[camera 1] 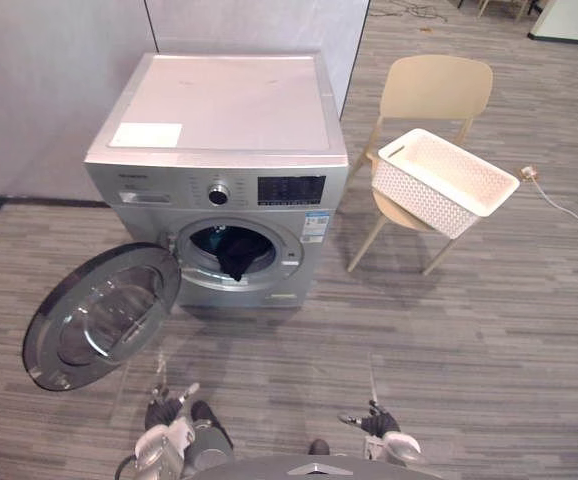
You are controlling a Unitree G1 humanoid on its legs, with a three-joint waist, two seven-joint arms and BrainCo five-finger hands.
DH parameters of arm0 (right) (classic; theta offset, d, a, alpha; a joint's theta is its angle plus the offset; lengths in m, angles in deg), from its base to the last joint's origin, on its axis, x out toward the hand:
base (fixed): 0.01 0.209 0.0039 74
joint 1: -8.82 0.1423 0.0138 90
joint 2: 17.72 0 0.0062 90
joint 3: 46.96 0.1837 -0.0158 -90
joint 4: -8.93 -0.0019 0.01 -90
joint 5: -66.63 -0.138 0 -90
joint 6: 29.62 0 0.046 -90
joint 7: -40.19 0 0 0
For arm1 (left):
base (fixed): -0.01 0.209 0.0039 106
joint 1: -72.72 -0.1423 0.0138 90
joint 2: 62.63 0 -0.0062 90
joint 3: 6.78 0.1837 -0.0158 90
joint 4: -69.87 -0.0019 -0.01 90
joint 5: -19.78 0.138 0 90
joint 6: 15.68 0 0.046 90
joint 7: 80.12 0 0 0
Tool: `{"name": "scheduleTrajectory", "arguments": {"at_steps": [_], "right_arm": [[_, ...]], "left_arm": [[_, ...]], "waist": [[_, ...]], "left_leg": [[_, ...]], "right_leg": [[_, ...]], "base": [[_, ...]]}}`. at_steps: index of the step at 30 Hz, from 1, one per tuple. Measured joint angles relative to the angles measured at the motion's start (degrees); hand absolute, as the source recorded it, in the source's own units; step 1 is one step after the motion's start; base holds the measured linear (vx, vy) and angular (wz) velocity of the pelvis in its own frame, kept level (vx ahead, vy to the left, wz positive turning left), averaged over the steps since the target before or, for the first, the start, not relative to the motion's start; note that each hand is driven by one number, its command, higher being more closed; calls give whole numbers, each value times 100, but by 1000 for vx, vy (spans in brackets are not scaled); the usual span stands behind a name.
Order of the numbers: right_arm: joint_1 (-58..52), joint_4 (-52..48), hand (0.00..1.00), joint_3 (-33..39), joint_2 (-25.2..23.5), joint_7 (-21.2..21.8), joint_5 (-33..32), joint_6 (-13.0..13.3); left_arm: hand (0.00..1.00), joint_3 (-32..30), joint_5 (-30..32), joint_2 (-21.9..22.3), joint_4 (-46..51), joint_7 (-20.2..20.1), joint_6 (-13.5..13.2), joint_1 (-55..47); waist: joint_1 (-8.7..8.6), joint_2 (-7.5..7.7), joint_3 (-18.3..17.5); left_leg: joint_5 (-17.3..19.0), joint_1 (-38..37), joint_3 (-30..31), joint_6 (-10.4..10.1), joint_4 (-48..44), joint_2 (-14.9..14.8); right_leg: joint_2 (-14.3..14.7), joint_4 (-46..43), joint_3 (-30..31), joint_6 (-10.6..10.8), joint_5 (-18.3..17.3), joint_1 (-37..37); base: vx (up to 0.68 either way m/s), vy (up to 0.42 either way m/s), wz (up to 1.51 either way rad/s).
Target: Pick up the laundry basket with both hands and put the clothes into the washing machine.
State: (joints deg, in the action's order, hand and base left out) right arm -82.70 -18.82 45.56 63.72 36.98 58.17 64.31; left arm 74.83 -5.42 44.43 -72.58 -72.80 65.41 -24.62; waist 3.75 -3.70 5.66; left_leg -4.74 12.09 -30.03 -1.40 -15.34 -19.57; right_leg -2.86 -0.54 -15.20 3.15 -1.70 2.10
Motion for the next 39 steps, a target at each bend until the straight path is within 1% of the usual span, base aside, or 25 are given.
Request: {"name": "scheduleTrajectory", "arguments": {"at_steps": [1, 2, 3, 4, 6, 9, 12, 14, 18, 21, 22, 25, 26, 27, 28, 29, 30, 31, 32, 33, 35, 36, 37, 38, 39], "right_arm": [[-19, 13, 0, 100, 9, -6, -7, -43], [-73, -6, 0, 121, 14, -9, -3, -44], [-79, -13, 0, 129, 23, -7, 32, -44], [-59, -6, 0, 272, 29, -7, 160, -48], [-64, 21, 0, 531, -154, -8, 217, -136], [-67, 25, 0, 705, -263, -83, 214, -189], [-102, -29, 0, 705, -284, -97, 177, -184], [-99, -31, 0, 706, -292, -101, 234, -185], [-35, -46, 0, 646, -366, -108, 928, -218], [138, -38, 0, 507, -405, -109, 1119, -319], [240, -41, 0, 410, -425, -109, 1118, -323], [345, -81, 0, 56, -462, -110, 1114, -292], [448, -136, 0, -13, -444, -108, 1113, -294], [450, -141, 0, -13, -445, -108, 1113, -293], [419, -379, 0, -77, -481, -108, 1102, -285], [313, -552, 0, -90, -478, -110, 1100, -289], [241, -656, 0, -119, -495, -112, 1093, -291], [157, -773, 0, -155, -501, -112, 1081, -287], [29, -777, 0, -182, -518, -113, 1042, -291], [13, -775, 0, -185, -488, -114, 1037, -295], [83, -850, 0, -247, -304, -118, 990, -284], [72, -822, 0, -281, -198, -117, 988, -284], [79, -780, 0, -290, -167, -114, 965, -276], [146, -671, 0, -386, -122, -114, 887, -263], [150, -633, 0, -548, -118, -113, 884, -258]], "left_arm": [[0, -2, 5, -17, -73, 8, 34, -10], [0, 10, 26, -11, -116, -2, 54, -37], [0, 16, 45, 0, -115, -6, 61, -33], [0, 61, 65, -5, -123, -15, 87, -28], [0, 197, 170, -135, -209, -24, 99, 95], [0, 229, 297, -228, -279, -19, 167, 149], [0, 239, 315, -256, -276, -18, 166, 111], [0, 320, 431, -269, -269, -16, 161, 131], [0, 594, 690, -278, -273, -7, 159, 227], [0, 922, 809, -276, -275, -13, 192, 361], [0, 985, 850, -300, -277, -17, 236, 356], [0, 1080, 1082, -372, -273, -23, 321, 411], [0, 1078, 1192, -379, -278, -22, 339, 556], [0, 1078, 1194, -380, -279, -22, 340, 559], [0, 1073, 1256, -443, -301, -16, 347, 682], [0, 1071, 1303, -519, -313, -9, 345, 736], [0, 1069, 1304, -604, -317, -3, 343, 776], [0, 1070, 1304, -685, -317, 1, 338, 830], [0, 1056, 1303, -771, -332, 13, 332, 902], [0, 1052, 1305, -753, -352, 17, 333, 882], [0, 1025, 1305, -524, -480, 17, 334, 836], [0, 1030, 1301, -364, -476, 11, 328, 800], [0, 1024, 1301, -307, -469, 9, 325, 760], [0, 1013, 1271, -239, -434, 5, 313, 695], [0, 1013, 1168, -212, -419, -2, 313, 619]], "waist": [[59, 11, 7], [49, -12, 5], [21, -49, -2], [-11, -139, -25], [-76, 167, -107], [-111, 318, -168], [-165, 335, -196], [-185, 344, -199], [-227, 375, -220], [-240, 370, -212], [-242, 351, -196], [-275, 350, -187], [-285, 226, -65], [-286, 224, -64], [-324, 200, 9], [-369, 224, 17], [-388, 349, 16], [-401, 483, 2], [-432, 683, 1], [-421, 701, -33], [-437, 309, -42], [-425, 173, -45], [-407, 148, -30], [-406, 107, 2], [-388, 119, 19]], "left_leg": [[520, 9, 258, 16, -641, 186], [949, -28, 519, -28, -1051, 432], [1077, -58, 633, -60, -1005, 532], [1252, -149, 828, -43, -657, 719], [914, -360, 793, 123, 266, 1348], [682, -554, 811, 182, 922, 1778], [423, -1019, 823, 131, 1809, 2114], [320, -1114, 855, 103, 2029, 2168], [238, -1130, 1001, 108, 2027, 2179], [264, -1156, 926, 142, 1986, 2026], [265, -1259, 747, 139, 1982, 1877], [399, -1540, 423, 63, 1979, 1546], [563, -1559, 302, 12, 1735, 1274], [568, -1558, 301, 9, 1726, 1270], [763, -1577, 172, -56, 1287, 1015], [987, -1632, 155, -204, 1033, 871], [1063, -1657, 151, -305, 878, 854], [1139, -1660, 156, -422, 733, 841], [1279, -1687, 182, -622, 506, 834], [1342, -1702, 174, -710, 386, 723], [1418, -1733, 100, -899, 153, 178], [1380, -1702, 108, -935, -77, -46], [1357, -1647, 173, -902, -334, -188], [1265, -1418, 406, -686, -1071, -522], [964, -1153, 596, -136, -1864, -834]], "right_leg": [[-194, -57, 23, 2, 0, 12], [-329, -47, 28, 58, 4, 52], [-363, -27, 21, 125, 29, 67], [-403, -6, -17, 226, 63, 83], [-779, 106, -41, 240, 80, 56], [-1069, 92, -125, 257, 95, 28], [-1210, 104, -130, 258, 90, 128], [-1215, 109, -137, 309, 63, 136], [-1170, 193, -209, 439, 33, 223], [-1117, -320, -265, 364, -130, -26], [-1041, -715, -271, 360, -127, -238], [-857, -1324, -434, 56, -59, -456], [-853, -1879, -439, -21, -152, -796], [-851, -1883, -442, -22, -158, -798], [-844, -1486, -562, -44, -367, -865], [-901, -1302, -553, -65, -303, -891], [-1004, -1226, -411, -100, -175, -971], [-1094, -1201, -238, -74, 112, -1052], [-1148, -1281, 75, 237, 263, -1135], [-1061, -1330, 169, 404, 132, -1108], [-591, -1420, 161, 279, -74, -1118], [-391, -1523, 181, 175, -279, -1142], [-311, -1604, 185, 115, -361, -1133], [-142, -1675, 163, -5, -488, -999], [10, -1655, 143, -111, -575, -807]], "base": [[-20, 168, -11], [-22, 179, -6], [-28, 202, 15], [-26, 213, 35], [-10, 204, 52], [24, 158, 35], [50, 84, 10], [64, 22, 5], [100, -59, 4], [150, -80, -17], [142, -59, -76], [151, -104, -75], [119, -152, -53], [76, -158, -67], [67, -159, -50], [108, -215, -52], [127, -274, -13], [116, -346, -5], [90, -348, -14], [72, -295, -34], [77, -316, -45], [77, -289, -32], [96, -300, -31], [95, -353, -24], [108, -430, -21]]}}
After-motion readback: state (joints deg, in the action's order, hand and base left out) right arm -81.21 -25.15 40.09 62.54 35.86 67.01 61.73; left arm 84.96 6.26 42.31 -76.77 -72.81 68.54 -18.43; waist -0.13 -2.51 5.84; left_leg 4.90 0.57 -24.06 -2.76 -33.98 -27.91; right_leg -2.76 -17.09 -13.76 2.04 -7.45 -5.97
